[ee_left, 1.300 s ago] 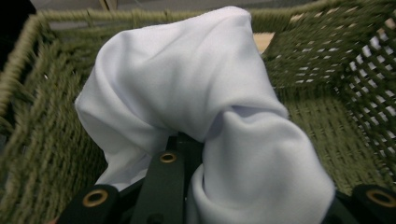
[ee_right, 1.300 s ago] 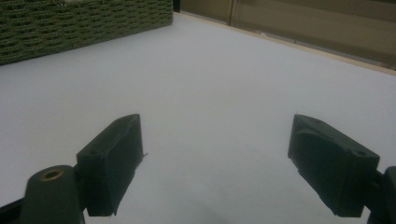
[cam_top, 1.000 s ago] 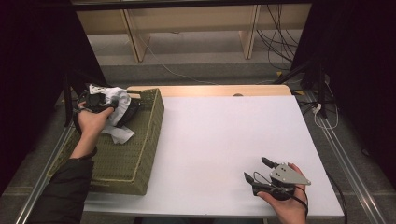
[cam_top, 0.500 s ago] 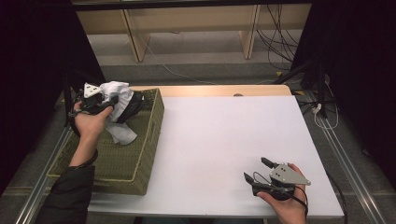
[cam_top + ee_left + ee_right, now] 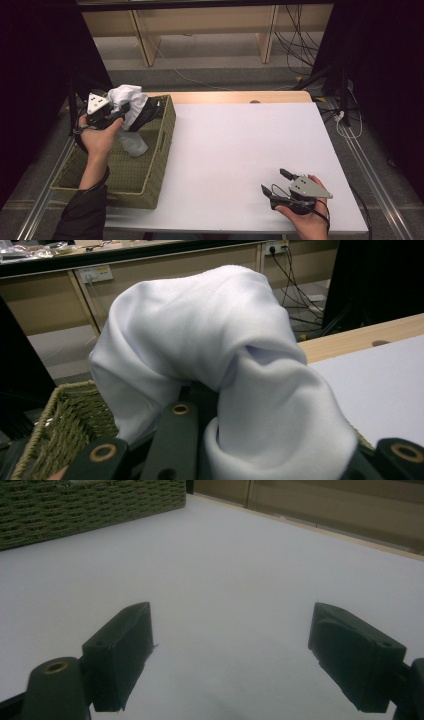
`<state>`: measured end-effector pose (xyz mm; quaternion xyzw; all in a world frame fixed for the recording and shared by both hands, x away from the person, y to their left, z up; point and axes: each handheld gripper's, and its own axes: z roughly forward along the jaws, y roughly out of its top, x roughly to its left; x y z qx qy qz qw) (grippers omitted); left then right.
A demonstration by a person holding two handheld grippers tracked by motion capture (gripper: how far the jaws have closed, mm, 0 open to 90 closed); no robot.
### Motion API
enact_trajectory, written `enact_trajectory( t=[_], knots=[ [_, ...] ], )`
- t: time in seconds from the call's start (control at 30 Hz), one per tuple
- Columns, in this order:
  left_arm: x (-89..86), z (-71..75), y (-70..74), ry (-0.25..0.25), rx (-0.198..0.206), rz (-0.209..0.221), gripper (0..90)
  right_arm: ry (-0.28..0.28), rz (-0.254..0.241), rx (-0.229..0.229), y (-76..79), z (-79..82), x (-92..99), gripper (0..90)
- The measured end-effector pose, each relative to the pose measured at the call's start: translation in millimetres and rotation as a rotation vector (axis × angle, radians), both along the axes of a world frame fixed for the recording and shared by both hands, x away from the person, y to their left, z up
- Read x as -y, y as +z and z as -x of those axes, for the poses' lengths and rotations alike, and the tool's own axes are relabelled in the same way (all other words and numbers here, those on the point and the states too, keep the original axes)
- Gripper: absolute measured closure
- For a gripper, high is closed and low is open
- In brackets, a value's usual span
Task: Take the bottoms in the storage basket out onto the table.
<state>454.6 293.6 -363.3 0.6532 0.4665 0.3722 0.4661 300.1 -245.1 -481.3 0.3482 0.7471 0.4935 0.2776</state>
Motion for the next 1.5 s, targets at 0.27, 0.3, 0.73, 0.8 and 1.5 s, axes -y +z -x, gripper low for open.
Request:
enact_trajectory(
  t=[0.27,0.3,0.73,0.8,1.5],
  knots=[
    [1.8,9.7,6.4,-0.016,0.041,0.015,74.6,-0.007,0.002,-0.002,0.7,0.5,1.3,18.8],
    [1.9,10.6,7.2,-0.019,0.045,0.015,74.6,-0.005,-0.004,0.003,0.4,0.1,1.0,18.7],
    [8.8,19.4,18.3,-0.040,0.107,0.024,74.6,-0.011,-0.010,0.005,0.3,0.3,2.0,18.6],
    [9.5,21.1,20.4,-0.046,0.115,0.027,74.6,-0.011,-0.010,0.006,0.3,0.3,2.0,18.6],
    [16.9,36.9,39.6,-0.079,0.187,0.043,74.6,-0.013,-0.013,0.015,-0.5,0.1,1.7,18.1]
  ],
)
